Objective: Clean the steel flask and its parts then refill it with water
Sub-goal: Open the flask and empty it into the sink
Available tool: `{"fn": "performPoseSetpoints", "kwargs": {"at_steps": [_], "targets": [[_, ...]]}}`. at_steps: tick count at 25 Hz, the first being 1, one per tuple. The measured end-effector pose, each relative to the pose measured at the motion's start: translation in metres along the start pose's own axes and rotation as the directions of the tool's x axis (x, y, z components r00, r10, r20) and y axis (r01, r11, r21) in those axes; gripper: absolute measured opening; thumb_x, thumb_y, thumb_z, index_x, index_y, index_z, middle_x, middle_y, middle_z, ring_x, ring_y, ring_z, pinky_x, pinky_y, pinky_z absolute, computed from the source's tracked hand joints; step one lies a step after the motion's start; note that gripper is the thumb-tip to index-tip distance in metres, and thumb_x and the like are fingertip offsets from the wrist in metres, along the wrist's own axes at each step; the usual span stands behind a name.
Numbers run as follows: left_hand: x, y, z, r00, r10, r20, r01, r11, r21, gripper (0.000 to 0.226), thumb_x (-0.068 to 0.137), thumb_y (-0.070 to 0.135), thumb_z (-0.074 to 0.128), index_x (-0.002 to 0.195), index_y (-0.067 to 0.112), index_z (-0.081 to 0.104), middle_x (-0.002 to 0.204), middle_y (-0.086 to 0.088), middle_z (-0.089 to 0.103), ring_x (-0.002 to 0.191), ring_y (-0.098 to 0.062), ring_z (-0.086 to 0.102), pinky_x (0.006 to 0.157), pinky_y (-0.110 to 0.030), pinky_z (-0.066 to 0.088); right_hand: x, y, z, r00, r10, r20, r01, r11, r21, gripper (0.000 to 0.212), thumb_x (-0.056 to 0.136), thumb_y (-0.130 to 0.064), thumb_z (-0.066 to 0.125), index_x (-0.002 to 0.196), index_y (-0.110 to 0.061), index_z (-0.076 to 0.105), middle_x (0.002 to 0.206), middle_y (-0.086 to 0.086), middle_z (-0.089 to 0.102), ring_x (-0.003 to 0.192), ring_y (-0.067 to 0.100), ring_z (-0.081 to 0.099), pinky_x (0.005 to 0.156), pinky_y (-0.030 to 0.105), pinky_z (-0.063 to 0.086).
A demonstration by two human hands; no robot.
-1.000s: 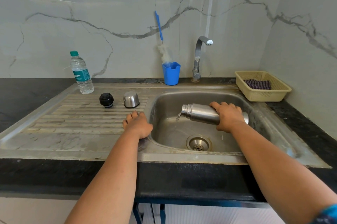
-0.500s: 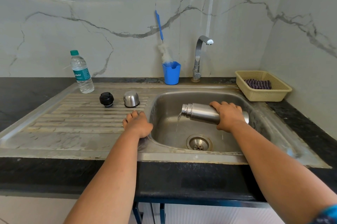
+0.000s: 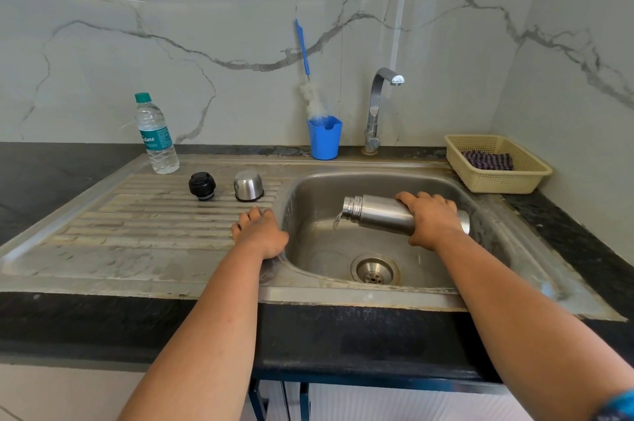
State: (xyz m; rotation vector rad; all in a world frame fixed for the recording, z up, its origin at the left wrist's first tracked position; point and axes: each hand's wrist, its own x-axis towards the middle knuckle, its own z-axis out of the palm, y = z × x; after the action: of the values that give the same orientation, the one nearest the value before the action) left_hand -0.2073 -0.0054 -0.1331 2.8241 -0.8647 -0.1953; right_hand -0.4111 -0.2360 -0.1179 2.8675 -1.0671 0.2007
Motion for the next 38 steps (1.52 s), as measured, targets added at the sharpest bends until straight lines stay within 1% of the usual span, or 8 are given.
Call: {"fn": "performPoseSetpoints", "kwargs": {"at_steps": [11, 38], "targets": [[-0.0001, 0.0005, -0.0003, 1.0, -0.005, -0.001, 0.005, 1.0, 0.01, 0.069, 0.093, 0.037, 0.052, 0.152, 0.013, 0.026, 0.154, -0.014, 0.025, 0.138, -0.034, 0.026, 0.115, -0.045, 0.024, 0.0011, 0.0007, 0.002, 1.0, 0.005, -0.009, -0.005, 1.0, -0.008, 0.085, 0.066, -0.026, 0.081, 0.136, -0.038, 0.034, 0.119, 0.002, 0.053, 0.114, 0.028, 0.049, 0.099, 0.044, 0.038], [0.0005, 0.0018, -0.0014, 1.0, -0.014, 0.011, 0.014, 1.0, 0.006, 0.068, 0.094, 0.036, 0.051, 0.152, 0.012, 0.026, 0.154, -0.014, 0.024, 0.139, -0.034, 0.025, 0.115, -0.045, 0.023, 0.0029, 0.0007, 0.0051, 0.999, -0.006, -0.033, 0.003, 0.997, -0.071, 0.079, 0.07, -0.025, 0.077, 0.135, -0.039, 0.035, 0.118, 0.003, 0.053, 0.113, 0.029, 0.049, 0.099, 0.045, 0.037]]}}
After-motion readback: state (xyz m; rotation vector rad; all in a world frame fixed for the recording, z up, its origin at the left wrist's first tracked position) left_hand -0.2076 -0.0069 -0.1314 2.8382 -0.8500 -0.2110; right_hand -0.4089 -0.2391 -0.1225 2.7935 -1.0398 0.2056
